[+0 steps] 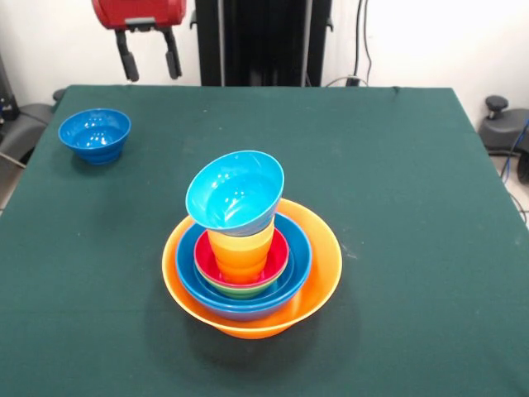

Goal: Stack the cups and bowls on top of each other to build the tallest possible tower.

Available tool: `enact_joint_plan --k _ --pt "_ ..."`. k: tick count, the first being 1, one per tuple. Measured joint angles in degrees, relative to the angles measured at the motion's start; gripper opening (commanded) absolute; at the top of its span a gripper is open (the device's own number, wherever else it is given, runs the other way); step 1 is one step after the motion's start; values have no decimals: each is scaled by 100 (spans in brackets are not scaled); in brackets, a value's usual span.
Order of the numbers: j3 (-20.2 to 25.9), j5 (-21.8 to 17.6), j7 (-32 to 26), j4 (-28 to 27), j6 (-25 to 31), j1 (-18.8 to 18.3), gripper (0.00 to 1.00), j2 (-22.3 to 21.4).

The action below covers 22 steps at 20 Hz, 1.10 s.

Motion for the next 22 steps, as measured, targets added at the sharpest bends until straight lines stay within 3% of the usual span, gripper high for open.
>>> enact_joint_plan --k 10,22 --pt "13 -370 0 -7 0 -263 100 303" --pt "303 -545 0 -1 1 -1138 100 530"
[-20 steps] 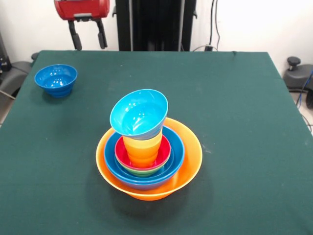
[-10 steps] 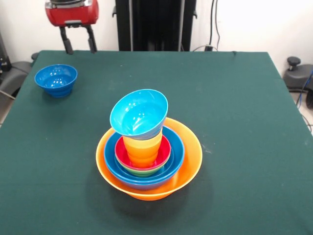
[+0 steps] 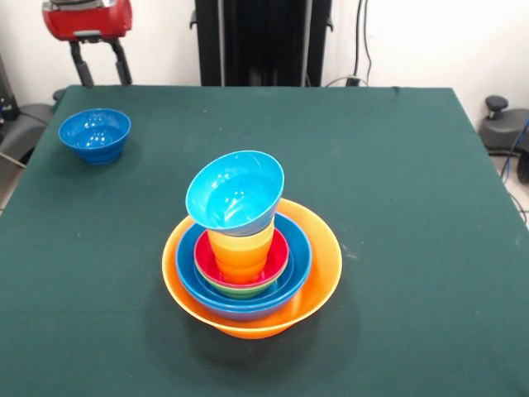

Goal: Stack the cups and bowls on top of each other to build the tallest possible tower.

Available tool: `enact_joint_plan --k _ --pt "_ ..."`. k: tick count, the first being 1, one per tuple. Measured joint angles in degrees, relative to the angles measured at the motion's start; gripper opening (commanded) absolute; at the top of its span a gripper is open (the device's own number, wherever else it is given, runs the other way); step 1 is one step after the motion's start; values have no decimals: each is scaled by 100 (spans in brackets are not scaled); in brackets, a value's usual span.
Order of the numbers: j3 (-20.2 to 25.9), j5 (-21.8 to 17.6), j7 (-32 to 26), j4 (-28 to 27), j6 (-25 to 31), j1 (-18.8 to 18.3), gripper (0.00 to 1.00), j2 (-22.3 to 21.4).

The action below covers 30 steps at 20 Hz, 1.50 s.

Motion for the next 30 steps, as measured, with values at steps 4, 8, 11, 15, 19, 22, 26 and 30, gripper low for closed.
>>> enact_joint_plan --k 4,8,11,15,19,22,26,30 --pt "30 -7 0 -3 10 -20 100 -1" --pt "38 -17 0 -25 10 59 100 1" --pt "38 -56 0 -51 10 135 100 1" --pt "35 -183 0 -101 10 242 100 49" --pt "30 -333 0 -174 10 373 100 160" --pt "30 -494 0 -246 10 502 100 279" --pt "27 -547 0 -282 10 587 100 346" --pt "16 -548 0 -323 10 626 100 390"
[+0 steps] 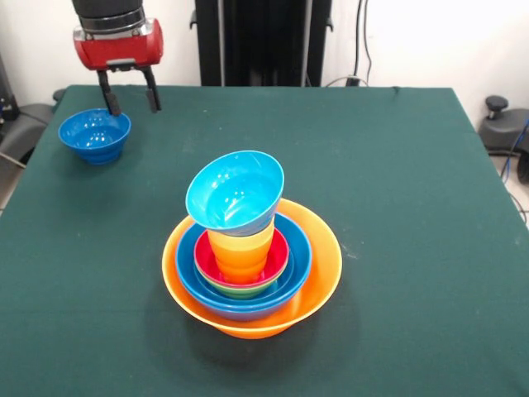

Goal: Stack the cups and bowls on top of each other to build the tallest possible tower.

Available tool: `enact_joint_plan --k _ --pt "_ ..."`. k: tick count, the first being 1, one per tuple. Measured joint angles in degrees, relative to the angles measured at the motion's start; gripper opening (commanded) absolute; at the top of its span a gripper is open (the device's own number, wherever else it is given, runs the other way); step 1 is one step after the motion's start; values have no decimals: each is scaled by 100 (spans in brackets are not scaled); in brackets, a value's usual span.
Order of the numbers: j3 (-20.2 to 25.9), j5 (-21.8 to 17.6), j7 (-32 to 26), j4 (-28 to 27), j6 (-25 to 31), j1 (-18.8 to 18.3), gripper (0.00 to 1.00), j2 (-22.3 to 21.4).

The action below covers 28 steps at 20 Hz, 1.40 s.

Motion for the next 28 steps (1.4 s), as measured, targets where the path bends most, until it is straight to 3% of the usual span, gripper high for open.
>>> enact_joint_plan --k 28 --pt "-249 -676 0 -218 0 161 100 444"
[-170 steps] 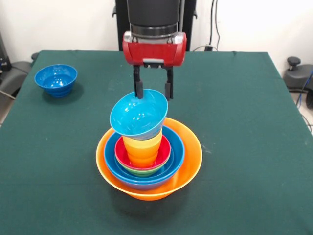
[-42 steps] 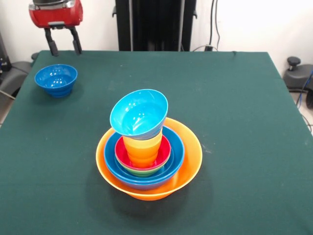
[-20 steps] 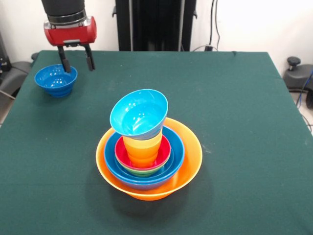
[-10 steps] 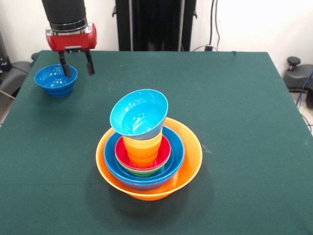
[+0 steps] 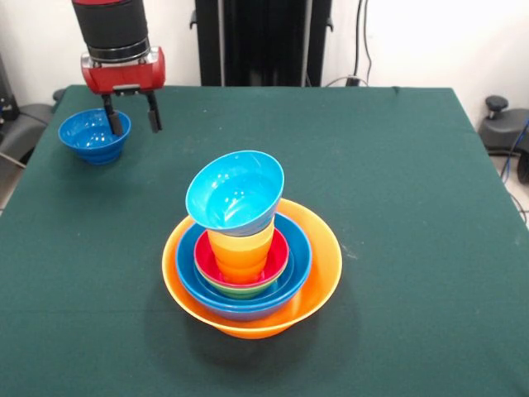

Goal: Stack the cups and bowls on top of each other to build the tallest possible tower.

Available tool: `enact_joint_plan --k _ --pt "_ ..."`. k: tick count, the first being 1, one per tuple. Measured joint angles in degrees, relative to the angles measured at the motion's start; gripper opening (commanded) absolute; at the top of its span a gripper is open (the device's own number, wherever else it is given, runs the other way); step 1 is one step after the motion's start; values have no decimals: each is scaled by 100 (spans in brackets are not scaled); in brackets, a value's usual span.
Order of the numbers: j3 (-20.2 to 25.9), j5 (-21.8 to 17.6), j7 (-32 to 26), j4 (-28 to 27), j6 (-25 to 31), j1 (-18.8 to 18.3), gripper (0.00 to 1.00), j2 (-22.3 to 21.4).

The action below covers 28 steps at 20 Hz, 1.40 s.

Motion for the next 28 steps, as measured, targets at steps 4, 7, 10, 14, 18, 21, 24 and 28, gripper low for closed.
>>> enact_joint_plan --k 4,7,10,14,18,21,24,28 --pt "-1 -1 0 -1 -2 0 100 0" --pt "-9 -1 0 -11 -14 0 100 1" --pt "-40 -27 0 -37 -83 1 100 31" --pt "-124 -240 0 -86 -277 9 100 157" --pt "-231 -445 0 -113 -414 12 100 298" --pt "-297 -573 0 -133 -463 18 100 399" --pt "-340 -658 0 -156 -469 24 100 487" --pt "-376 -750 0 -175 -468 25 100 604"
